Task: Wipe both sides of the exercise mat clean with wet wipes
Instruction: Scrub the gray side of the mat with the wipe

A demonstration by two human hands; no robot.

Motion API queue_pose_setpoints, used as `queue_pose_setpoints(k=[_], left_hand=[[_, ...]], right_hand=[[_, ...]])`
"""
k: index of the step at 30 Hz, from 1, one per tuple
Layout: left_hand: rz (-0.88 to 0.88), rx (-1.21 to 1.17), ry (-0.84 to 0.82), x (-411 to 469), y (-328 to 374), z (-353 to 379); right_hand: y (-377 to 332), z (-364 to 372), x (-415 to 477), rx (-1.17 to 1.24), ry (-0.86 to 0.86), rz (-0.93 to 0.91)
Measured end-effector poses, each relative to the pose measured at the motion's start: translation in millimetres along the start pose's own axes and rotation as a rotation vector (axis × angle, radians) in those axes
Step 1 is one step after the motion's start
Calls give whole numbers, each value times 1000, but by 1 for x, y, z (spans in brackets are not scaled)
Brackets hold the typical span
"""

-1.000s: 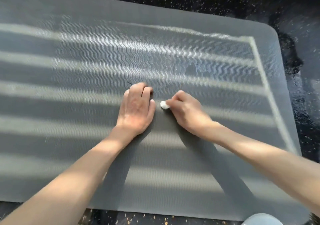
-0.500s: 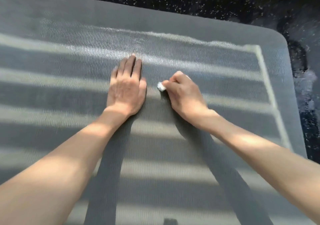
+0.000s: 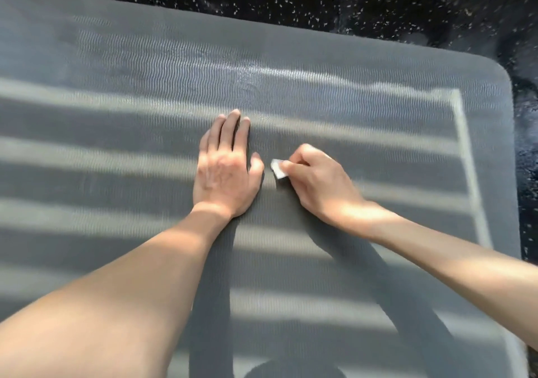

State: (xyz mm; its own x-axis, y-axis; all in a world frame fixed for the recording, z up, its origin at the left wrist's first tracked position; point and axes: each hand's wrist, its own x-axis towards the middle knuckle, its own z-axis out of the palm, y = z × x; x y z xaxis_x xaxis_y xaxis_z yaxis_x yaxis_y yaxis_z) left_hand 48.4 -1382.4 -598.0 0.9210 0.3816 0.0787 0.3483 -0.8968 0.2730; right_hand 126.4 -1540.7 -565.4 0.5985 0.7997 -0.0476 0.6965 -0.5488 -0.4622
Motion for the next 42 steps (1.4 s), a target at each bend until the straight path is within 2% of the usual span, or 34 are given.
queue_pose_setpoints(k=[2, 4, 7, 11, 14, 16, 18, 19, 22, 24, 28, 31, 35, 38, 42], left_hand=[[2, 3, 0, 0, 0, 0], [4, 1, 9, 0, -1, 1], [-3, 10, 14, 0, 0, 1], [-3, 12, 17, 1, 0, 1], [1, 13, 21, 0, 0, 1], [2, 18, 21, -1, -1, 1], [2, 20, 23, 0, -1, 1], [0, 21, 21, 0, -1, 1], [2, 20, 22, 0, -1, 1], [6, 24, 17, 1, -1, 1], [10, 29, 11, 0, -2, 1], [9, 30, 19, 1, -1, 1], [7, 27, 18, 0, -2, 1], [7, 19, 15, 0, -2, 1], [3, 12, 16, 1, -2, 1]], right_hand=[[7, -7, 18, 46, -8, -56], [20, -18, 60, 38, 116, 42], [32, -18, 86, -119, 101, 124], [20, -11, 41, 41, 93, -31], [35, -16, 78, -14, 87, -2], [48, -28, 130, 21, 198, 118], [61, -37, 157, -41, 216, 258], [62, -35, 155, -80, 195, 253], [47, -23, 106, -20, 169, 26], [48, -24, 101, 14, 112, -16], [63, -47, 169, -31, 194, 174], [70, -42, 174, -63, 248, 164], [72, -34, 156, -122, 161, 135], [76, -53, 175, -85, 215, 86], [82, -49, 167, -122, 258, 130]])
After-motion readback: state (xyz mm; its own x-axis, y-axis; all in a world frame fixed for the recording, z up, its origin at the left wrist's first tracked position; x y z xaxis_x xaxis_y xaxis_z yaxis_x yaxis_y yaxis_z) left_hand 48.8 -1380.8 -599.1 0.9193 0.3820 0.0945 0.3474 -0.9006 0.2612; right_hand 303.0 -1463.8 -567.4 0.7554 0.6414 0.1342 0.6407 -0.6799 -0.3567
